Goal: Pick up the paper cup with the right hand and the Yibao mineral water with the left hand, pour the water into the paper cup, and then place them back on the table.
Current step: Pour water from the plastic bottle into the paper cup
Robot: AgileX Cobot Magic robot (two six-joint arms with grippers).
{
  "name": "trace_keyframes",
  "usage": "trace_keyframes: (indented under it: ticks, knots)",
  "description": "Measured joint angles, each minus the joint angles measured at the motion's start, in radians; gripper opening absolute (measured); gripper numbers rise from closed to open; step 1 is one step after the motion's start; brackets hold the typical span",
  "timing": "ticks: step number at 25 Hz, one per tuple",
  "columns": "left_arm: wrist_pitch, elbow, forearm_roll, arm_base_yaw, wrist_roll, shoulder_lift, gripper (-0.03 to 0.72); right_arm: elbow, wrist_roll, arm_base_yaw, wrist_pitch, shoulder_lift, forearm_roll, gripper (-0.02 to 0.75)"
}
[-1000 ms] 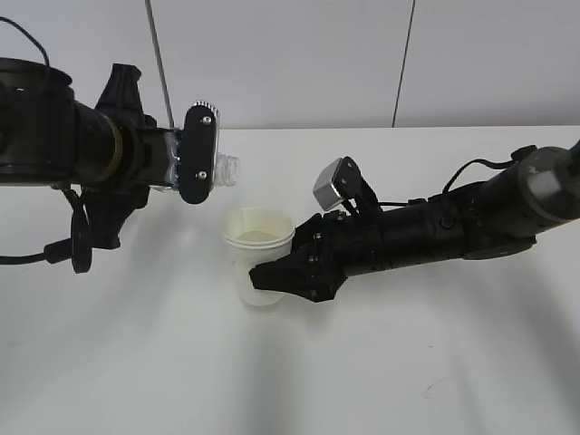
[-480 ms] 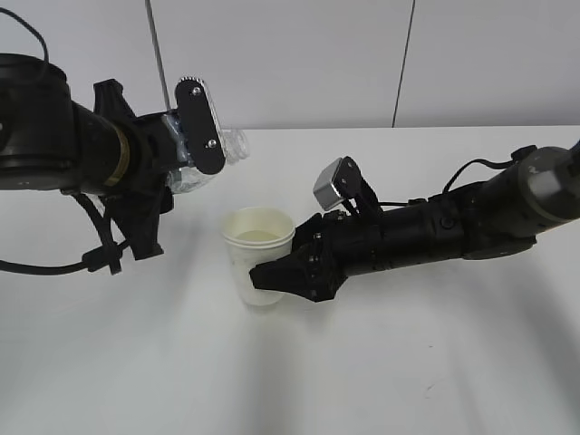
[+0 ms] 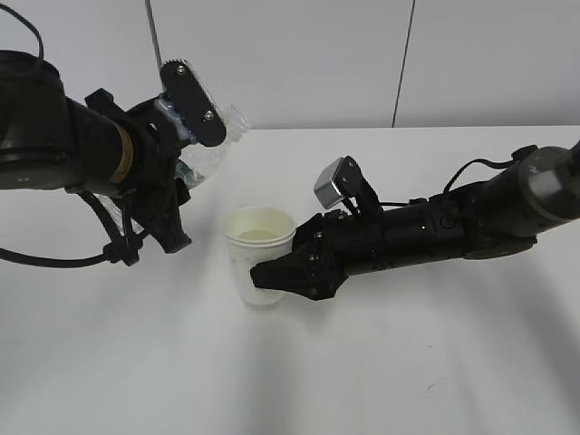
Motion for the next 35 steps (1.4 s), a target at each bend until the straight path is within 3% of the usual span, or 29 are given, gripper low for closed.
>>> trace_keyframes:
  ticks: [9,13,18,35]
  knots:
    - [-0.081,0.000,-0.006,0.097,-0.175,0.000,0.305,0.000,0.006,0.000,0.000,0.000,0.006,0.502]
    - [-0.156,0.000,-0.060,0.159,-0.236,0.000,0.305,0.000,0.015,-0.006,0.004,0.000,0.027,0.502]
    - [-0.288,0.001,-0.153,0.234,-0.244,0.004,0.304,0.000,0.018,-0.020,0.008,0.000,0.059,0.501]
    - [-0.690,0.001,-0.156,0.360,-0.245,0.184,0.304,0.000,0.019,-0.123,0.014,0.000,0.177,0.501]
